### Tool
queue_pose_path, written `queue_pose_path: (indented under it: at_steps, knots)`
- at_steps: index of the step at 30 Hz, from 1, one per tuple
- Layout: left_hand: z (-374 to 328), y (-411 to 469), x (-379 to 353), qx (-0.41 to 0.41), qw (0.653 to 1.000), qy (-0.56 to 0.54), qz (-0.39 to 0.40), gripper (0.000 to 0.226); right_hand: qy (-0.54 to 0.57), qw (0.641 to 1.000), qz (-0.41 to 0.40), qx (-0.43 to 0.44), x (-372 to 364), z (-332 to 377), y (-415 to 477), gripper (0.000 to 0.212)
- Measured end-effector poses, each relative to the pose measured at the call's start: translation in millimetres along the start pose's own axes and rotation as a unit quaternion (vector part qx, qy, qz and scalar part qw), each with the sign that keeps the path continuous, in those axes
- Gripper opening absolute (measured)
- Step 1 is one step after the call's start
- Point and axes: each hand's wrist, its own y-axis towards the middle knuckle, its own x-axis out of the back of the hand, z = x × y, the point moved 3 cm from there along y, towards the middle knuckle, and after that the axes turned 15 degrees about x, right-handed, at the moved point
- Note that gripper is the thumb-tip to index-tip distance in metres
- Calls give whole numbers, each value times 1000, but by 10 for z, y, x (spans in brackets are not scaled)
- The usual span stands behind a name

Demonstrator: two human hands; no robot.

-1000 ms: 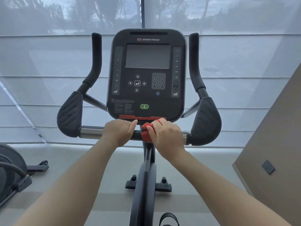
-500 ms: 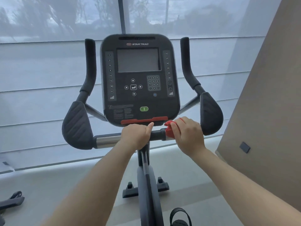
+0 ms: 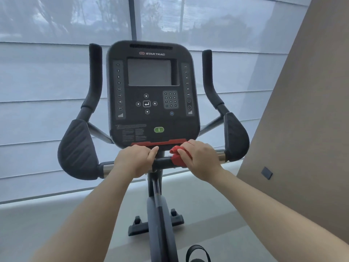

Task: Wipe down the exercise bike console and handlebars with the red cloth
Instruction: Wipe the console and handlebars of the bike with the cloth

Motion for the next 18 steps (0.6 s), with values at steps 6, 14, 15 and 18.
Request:
queue_pose_path:
  at_steps: [6,14,15,18]
  knots:
    - [-5,-69,7,14,1000,9,-15,59,14,1000,-13,2,192,-406,-231,49]
    - [-28,-85,32,8,1000,19,2,57,24,999,-31,13,7,-39,-386,35]
    - [-34,-93,36,5,1000,17,2,57,35,999,-13,30,28,-62,-415,39]
    - [-35,-106,47,5,1000,15,1,57,51,995,58,69,131,-209,-497,52]
